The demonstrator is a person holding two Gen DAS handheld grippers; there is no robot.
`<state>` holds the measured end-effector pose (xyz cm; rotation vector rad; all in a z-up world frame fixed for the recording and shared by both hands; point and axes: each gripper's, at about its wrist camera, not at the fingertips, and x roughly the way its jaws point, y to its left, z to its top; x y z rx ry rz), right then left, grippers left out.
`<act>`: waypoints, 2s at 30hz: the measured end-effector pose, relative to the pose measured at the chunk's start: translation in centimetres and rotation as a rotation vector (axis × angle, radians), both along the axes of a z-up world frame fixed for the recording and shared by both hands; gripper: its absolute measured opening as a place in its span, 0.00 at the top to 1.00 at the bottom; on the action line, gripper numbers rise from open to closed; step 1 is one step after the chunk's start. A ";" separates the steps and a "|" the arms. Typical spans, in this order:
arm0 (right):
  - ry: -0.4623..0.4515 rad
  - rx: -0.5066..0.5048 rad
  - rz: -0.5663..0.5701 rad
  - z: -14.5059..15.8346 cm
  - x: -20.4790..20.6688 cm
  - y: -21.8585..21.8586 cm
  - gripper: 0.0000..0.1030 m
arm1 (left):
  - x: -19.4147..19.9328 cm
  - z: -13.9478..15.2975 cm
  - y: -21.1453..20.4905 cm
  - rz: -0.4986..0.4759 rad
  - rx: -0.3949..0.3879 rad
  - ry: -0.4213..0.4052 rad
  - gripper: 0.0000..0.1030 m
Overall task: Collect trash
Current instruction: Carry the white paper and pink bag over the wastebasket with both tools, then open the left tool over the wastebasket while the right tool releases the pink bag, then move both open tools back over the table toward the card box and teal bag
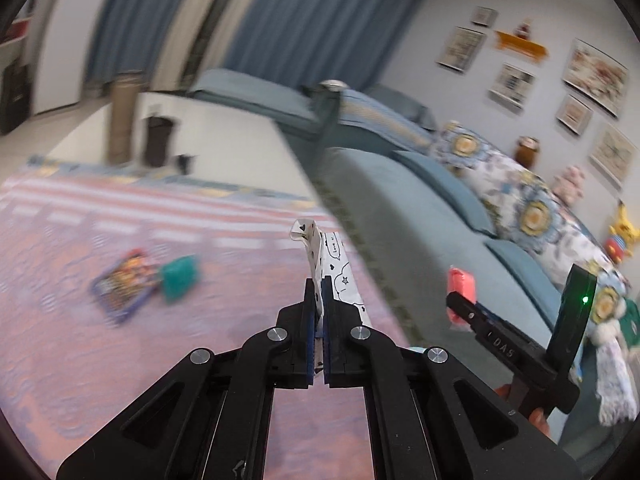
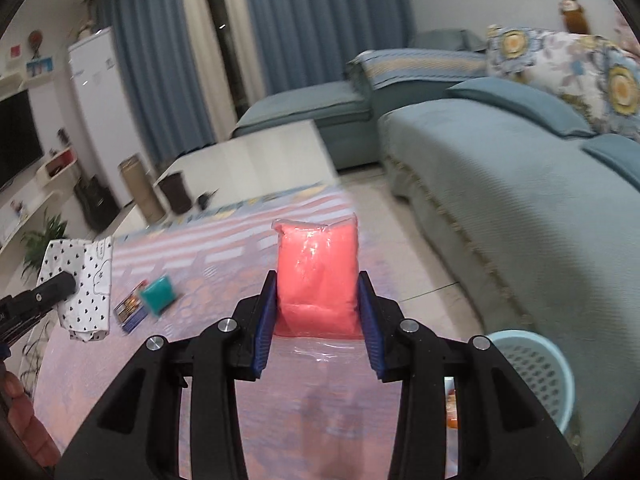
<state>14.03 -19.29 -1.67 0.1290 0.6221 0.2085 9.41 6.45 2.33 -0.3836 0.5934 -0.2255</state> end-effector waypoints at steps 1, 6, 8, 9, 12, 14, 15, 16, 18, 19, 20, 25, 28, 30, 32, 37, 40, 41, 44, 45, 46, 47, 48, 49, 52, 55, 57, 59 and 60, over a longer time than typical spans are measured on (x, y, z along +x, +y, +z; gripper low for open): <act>-0.003 0.003 -0.020 0.2 -0.2 -1.1 0.66 | 0.4 0.4 -1.4 -0.028 0.002 -0.009 1.00; 0.025 -0.003 -0.148 -0.6 -1.8 -7.3 0.66 | 2.4 0.7 -7.9 -0.165 0.008 -0.023 1.00; 0.059 -0.012 -0.208 -1.6 -2.3 -9.9 0.66 | 3.4 0.3 -10.7 -0.223 0.011 -0.012 1.00; 0.076 -0.011 -0.228 -2.2 -2.4 -10.8 0.66 | 3.9 -0.2 -12.3 -0.256 0.013 -0.001 1.00; 0.155 -0.010 -0.306 -4.3 -2.5 -13.9 0.66 | 5.0 -1.7 -16.2 -0.344 0.019 0.036 1.00; 0.222 -0.011 -0.352 -6.1 -2.3 -15.6 0.66 | 5.7 -3.2 -19.2 -0.408 0.038 0.064 1.00; 0.238 -0.005 -0.363 -6.7 -2.4 -16.3 0.66 | 5.9 -3.8 -20.0 -0.426 0.044 0.074 1.00; 0.260 0.004 -0.378 -7.5 -2.5 -17.2 0.66 | 6.2 -4.4 -21.0 -0.446 0.052 0.086 1.00; 0.292 0.004 -0.401 -8.6 -2.5 -18.1 0.66 | 6.6 -5.9 -23.0 -0.485 0.069 0.114 1.00; 0.309 0.004 -0.411 -9.2 -2.5 -18.6 0.66 | 6.8 -6.7 -24.2 -0.497 0.085 0.132 1.00; 0.325 0.008 -0.419 -9.6 -2.4 -19.0 0.66 | 7.1 -7.3 -24.7 -0.506 0.094 0.148 1.00; 0.391 0.042 -0.458 -11.9 -2.3 -20.6 0.65 | 8.1 -10.1 -27.5 -0.563 0.128 0.222 0.99; 0.409 0.056 -0.474 -12.7 -2.4 -21.2 0.64 | 8.6 -11.2 -28.3 -0.587 0.131 0.254 0.96; 0.414 0.063 -0.485 -12.9 -2.7 -21.6 0.60 | 8.8 -11.8 -28.4 -0.598 0.121 0.269 0.86; 0.410 0.060 -0.499 -12.9 -3.0 -22.0 0.53 | 8.8 -11.9 -28.6 -0.604 0.125 0.273 0.76; 0.391 0.068 -0.494 -11.9 -2.9 -21.6 0.50 | 8.2 -11.4 -28.0 -0.612 0.137 0.260 0.64; 0.359 0.067 -0.465 -10.4 -3.2 -20.6 0.50 | 7.2 -10.1 -26.7 -0.595 0.135 0.246 0.64; 0.349 0.064 -0.457 -9.8 -3.2 -20.2 0.50 | 6.9 -9.6 -26.1 -0.590 0.129 0.239 0.64; 0.310 0.056 -0.421 -7.8 -3.5 -18.5 0.50 | 5.4 -7.4 -24.0 -0.564 0.111 0.203 0.64; 0.294 0.052 -0.409 -7.0 -3.6 -17.8 0.50 | 4.7 -6.5 -23.0 -0.549 0.099 0.188 0.62; 0.275 0.054 -0.394 -6.2 -3.8 -17.1 0.50 | 4.3 -6.0 -22.4 -0.539 0.092 0.180 0.61; 0.263 0.058 -0.382 -5.7 -3.9 -16.5 0.50 | 3.5 -5.2 -21.5 -0.522 0.084 0.169 0.59; 0.245 0.064 -0.361 -5.0 -4.1 -15.7 0.50 | 2.9 -4.5 -20.7 -0.506 0.089 0.160 0.59; 0.231 0.067 -0.340 -4.4 -4.1 -14.7 0.50 | 2.3 -3.9 -20.0 -0.489 0.098 0.152 0.59; 0.197 0.066 -0.270 -2.8 -4.1 -11.7 0.50 | 0.3 -2.2 -17.4 -0.435 0.107 0.125 0.59; 0.167 0.056 -0.176 -1.1 -3.7 -7.3 0.50 | -1.6 -0.6 -13.9 -0.360 0.110 0.096 0.59; 0.142 0.038 -0.120 0.0 -3.7 -4.3 0.50 | -2.8 0.5 -11.1 -0.296 0.111 0.075 0.59; 0.119 0.031 -0.057 1.0 -3.7 -1.3 0.50 | -3.5 1.4 -8.4 -0.236 0.107 0.066 0.59; 0.107 0.023 -0.031 1.5 -3.6 0.3 0.50 | -3.7 1.7 -7.4 -0.210 0.109 0.060 0.59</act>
